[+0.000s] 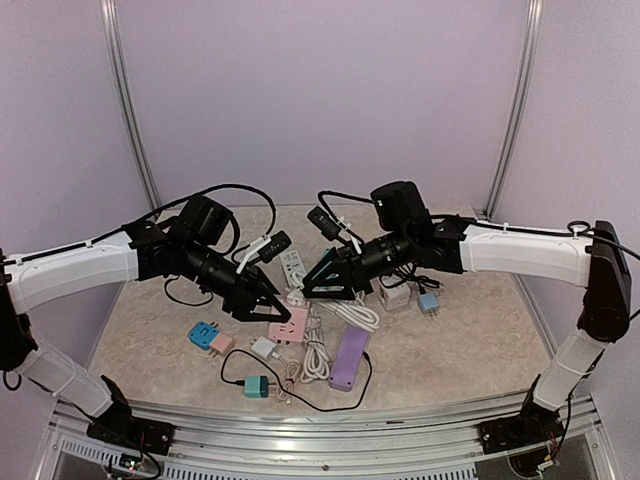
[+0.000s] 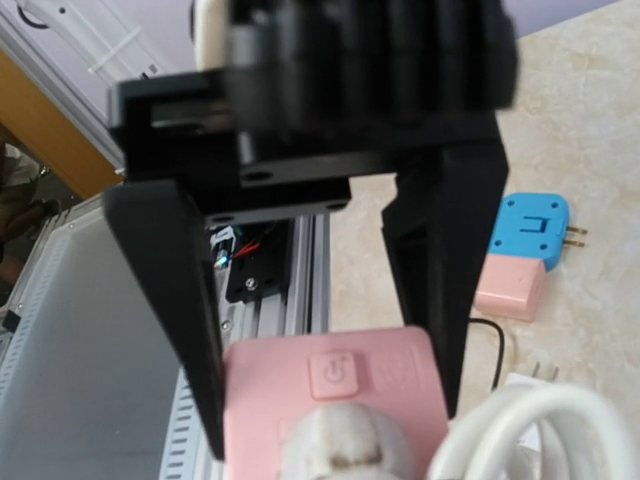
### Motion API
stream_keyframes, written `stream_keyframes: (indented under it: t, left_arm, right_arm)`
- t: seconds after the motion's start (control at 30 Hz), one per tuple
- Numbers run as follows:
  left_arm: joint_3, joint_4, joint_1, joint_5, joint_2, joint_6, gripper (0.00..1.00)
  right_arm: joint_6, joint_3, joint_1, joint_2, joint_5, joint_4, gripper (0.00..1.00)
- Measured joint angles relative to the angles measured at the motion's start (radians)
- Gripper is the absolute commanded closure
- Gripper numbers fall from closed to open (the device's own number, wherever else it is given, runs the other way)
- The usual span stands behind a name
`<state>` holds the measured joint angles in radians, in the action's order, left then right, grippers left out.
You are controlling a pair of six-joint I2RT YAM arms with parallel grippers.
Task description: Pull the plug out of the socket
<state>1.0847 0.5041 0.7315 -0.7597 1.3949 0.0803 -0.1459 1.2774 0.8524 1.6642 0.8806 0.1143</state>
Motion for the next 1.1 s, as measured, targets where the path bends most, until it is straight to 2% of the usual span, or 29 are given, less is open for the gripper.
stream_keyframes:
  t: [0.3,0.47,0.63,0.8,1.1]
  left_arm:
    - [-0.012,0.0,0.001,-0.005,-0.018,-0.001,0.94]
    - [-0.021,0.0,0.002,-0.005,-0.024,-0.001,0.94]
    - [-0.029,-0.006,0.004,-0.009,-0.037,-0.003,0.94]
    - [-0.039,-0.01,0.005,-0.006,-0.047,-0.013,0.94]
    - [-0.047,-0.011,0.021,0.03,-0.056,-0.009,0.95]
  right_arm:
    - [-0.014,0.0,0.009,0.029,0.022,-0.017,0.54]
    - [-0.024,0.0,0.018,0.042,0.025,-0.023,0.62]
    - [-0.044,0.0,0.018,0.043,0.026,-0.041,0.77]
    - [-0.05,0.0,0.018,0.05,0.044,-0.056,0.99]
    - [-0.05,-0.003,0.018,0.055,0.055,-0.059,1.0]
